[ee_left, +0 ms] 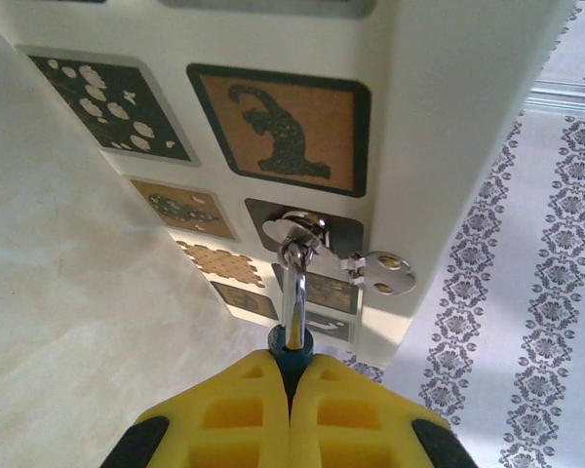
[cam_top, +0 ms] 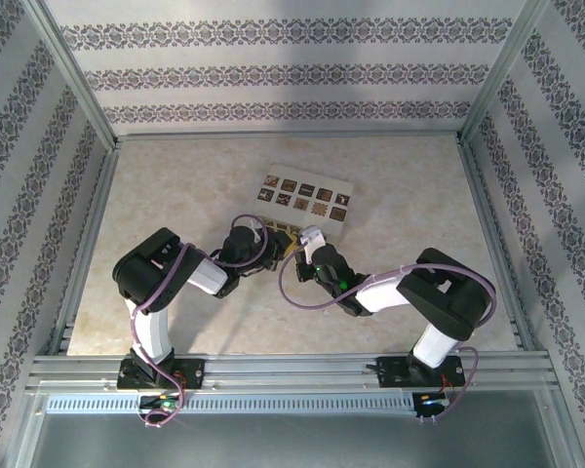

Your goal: Unlock the padlock with the key

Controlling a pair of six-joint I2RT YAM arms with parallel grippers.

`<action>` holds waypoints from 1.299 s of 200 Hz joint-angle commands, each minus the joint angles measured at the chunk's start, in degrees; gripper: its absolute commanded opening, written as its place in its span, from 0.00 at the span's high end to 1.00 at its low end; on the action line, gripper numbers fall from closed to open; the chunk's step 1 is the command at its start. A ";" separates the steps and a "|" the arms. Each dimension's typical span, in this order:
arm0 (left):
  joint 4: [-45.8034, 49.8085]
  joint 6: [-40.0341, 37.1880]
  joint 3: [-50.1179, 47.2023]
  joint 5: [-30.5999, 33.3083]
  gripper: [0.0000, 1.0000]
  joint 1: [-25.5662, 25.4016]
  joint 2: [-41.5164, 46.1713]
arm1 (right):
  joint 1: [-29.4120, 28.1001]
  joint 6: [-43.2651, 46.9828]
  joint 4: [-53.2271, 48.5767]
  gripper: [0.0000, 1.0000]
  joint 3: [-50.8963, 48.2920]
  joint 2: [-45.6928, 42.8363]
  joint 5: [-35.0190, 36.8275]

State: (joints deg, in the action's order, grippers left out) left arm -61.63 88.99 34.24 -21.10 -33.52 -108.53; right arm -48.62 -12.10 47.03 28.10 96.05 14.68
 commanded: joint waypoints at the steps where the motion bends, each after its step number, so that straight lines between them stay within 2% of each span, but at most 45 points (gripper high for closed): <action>1: -4.12 0.31 -0.14 -0.45 1.00 -1.64 -1.59 | -0.78 -3.87 5.30 1.00 -0.41 0.88 -2.71; 94: -3.94 0.53 0.09 -0.20 1.00 -1.75 -1.48 | -0.07 -5.30 5.80 1.00 -0.60 0.89 -2.99; 113: -2.80 -0.22 -0.53 0.63 0.88 -1.74 0.17 | 0.19 -5.72 5.72 1.00 -0.74 0.80 -3.03; 144: 4.10 -3.53 -0.79 1.88 0.76 -1.55 5.37 | 0.81 -6.27 5.53 1.00 -0.96 0.45 -3.36; 185: 6.72 -4.76 -2.49 2.42 0.63 -0.50 8.96 | 0.98 -6.44 4.92 1.00 -1.20 0.36 -3.34; 231: 9.97 -6.81 -5.45 3.76 0.56 0.52 13.09 | 1.07 -7.38 4.87 1.00 -1.81 -0.11 -3.43; 260: 18.27 -11.29 -5.94 5.37 0.53 1.64 19.53 | 1.16 -8.86 4.92 1.00 -1.88 -0.67 -4.04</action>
State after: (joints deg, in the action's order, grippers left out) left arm -50.43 82.85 28.56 -18.00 -33.15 -94.59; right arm -47.72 -18.59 50.48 26.98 96.60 12.64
